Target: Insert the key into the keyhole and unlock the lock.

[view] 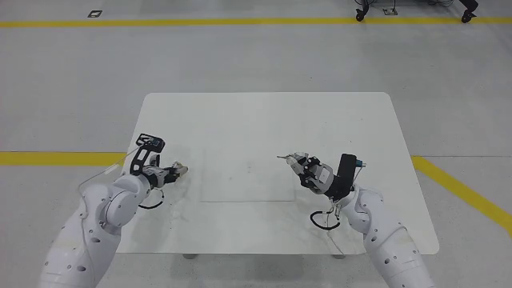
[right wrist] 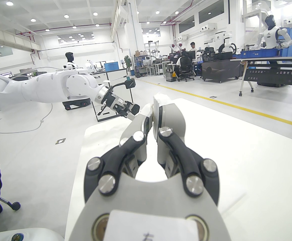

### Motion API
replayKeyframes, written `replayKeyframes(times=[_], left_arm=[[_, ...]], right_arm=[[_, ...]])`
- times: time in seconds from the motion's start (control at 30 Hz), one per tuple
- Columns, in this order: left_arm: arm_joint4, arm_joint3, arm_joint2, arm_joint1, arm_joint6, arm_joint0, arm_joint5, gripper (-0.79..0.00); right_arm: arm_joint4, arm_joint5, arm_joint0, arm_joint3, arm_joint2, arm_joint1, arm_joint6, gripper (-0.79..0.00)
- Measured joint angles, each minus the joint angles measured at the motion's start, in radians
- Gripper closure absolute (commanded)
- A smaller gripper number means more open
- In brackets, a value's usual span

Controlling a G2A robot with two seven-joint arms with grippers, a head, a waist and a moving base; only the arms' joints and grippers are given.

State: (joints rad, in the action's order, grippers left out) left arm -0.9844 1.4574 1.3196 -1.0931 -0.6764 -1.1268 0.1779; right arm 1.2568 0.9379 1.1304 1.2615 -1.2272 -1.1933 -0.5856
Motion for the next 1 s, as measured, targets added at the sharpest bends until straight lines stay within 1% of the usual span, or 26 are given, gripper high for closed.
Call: replayKeyframes(times=[0.1,0.2,0.27,0.3,0.43,0.57,0.8,0.9,1.0], left_arm=[[-0.006,-0.009,-0.014,-0.003,0.003,0.01,-0.002,-0.117],[-0.012,-0.025,-0.028,-0.006,0.007,0.021,-0.005,-0.095],[-0.025,-0.038,-0.039,-0.008,0.008,0.029,-0.012,-0.062],[-0.033,-0.043,-0.043,-0.009,0.01,0.032,-0.016,0.0],[-0.048,-0.058,-0.056,-0.012,0.022,0.036,-0.026,0.0],[-0.053,-0.058,-0.05,-0.011,0.029,0.033,-0.028,0.0],[-0.052,-0.011,-0.025,-0.006,0.046,-0.002,-0.015,0.0],[0.024,0.015,0.008,-0.003,0.043,-0.029,0.033,0.0],[0.213,0.012,0.065,0.002,-0.015,-0.049,0.13,0.0]], right_arm=[[0.0,0.0,0.0,0.0,0.0,0.0,0.0,0.0],[0.0,0.0,0.0,0.0,0.0,0.0,0.0,0.0],[0.0,0.0,0.0,0.0,0.0,0.0,0.0,0.0],[0.0,0.0,0.0,0.0,0.0,0.0,0.0,0.0],[0.0,0.0,0.0,0.0,0.0,0.0,0.0,0.0],[0.0,0.0,0.0,0.0,0.0,0.0,0.0,0.0],[0.0,0.0,0.0,0.0,0.0,0.0,0.0,0.0],[0.0,0.0,0.0,0.0,0.0,0.0,0.0,0.0],[0.0,0.0,0.0,0.0,0.0,0.0,0.0,0.0]])
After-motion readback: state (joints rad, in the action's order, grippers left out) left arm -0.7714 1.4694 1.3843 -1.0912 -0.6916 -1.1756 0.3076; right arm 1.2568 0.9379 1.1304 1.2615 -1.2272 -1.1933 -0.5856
